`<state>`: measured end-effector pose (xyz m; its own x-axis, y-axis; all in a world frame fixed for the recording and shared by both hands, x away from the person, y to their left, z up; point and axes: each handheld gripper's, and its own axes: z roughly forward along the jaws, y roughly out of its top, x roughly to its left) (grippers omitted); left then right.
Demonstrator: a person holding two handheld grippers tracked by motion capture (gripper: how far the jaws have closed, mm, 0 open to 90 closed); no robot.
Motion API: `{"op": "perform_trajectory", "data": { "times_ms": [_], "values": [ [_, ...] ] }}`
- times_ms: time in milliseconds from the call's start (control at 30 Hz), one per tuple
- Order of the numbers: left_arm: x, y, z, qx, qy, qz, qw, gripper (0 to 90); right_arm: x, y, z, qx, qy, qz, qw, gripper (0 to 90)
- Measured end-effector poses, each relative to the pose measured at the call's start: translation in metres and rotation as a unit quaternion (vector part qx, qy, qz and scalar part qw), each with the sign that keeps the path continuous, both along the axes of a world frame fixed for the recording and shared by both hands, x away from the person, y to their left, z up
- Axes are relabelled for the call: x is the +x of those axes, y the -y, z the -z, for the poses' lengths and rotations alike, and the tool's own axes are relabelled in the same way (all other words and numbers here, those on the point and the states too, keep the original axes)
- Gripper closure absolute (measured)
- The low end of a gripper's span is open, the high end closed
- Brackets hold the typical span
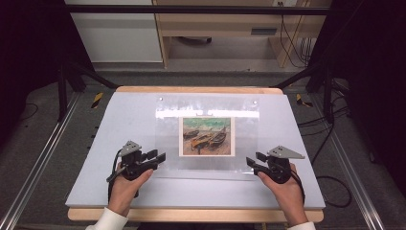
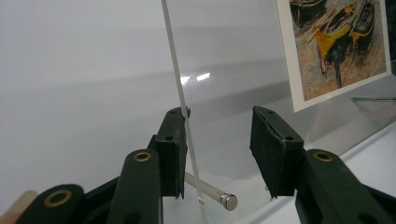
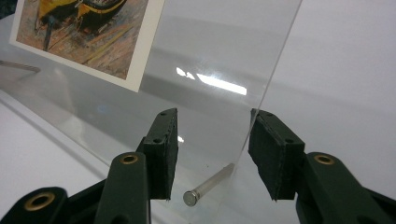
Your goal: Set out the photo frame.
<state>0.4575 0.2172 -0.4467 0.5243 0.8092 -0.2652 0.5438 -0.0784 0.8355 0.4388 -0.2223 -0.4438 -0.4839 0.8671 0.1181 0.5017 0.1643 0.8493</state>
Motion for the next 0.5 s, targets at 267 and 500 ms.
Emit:
{"op": "perform_trajectory", "data": {
  "times_ms": [267,500],
  "values": [
    [-0.0050,-0.0005,-0.0005,0.007,-0.004,0.000,1.0000,58.5,-0.0043,0.0015,0.0003,-0.003,0.001,-0.002,1.0000,57.1],
    [-0.0094,-0.0011,-0.0004,0.012,-0.007,0.000,0.9999,61.0,-0.0096,0.0017,0.0009,-0.005,0.001,0.003,1.0000,60.3]
  ]
}}
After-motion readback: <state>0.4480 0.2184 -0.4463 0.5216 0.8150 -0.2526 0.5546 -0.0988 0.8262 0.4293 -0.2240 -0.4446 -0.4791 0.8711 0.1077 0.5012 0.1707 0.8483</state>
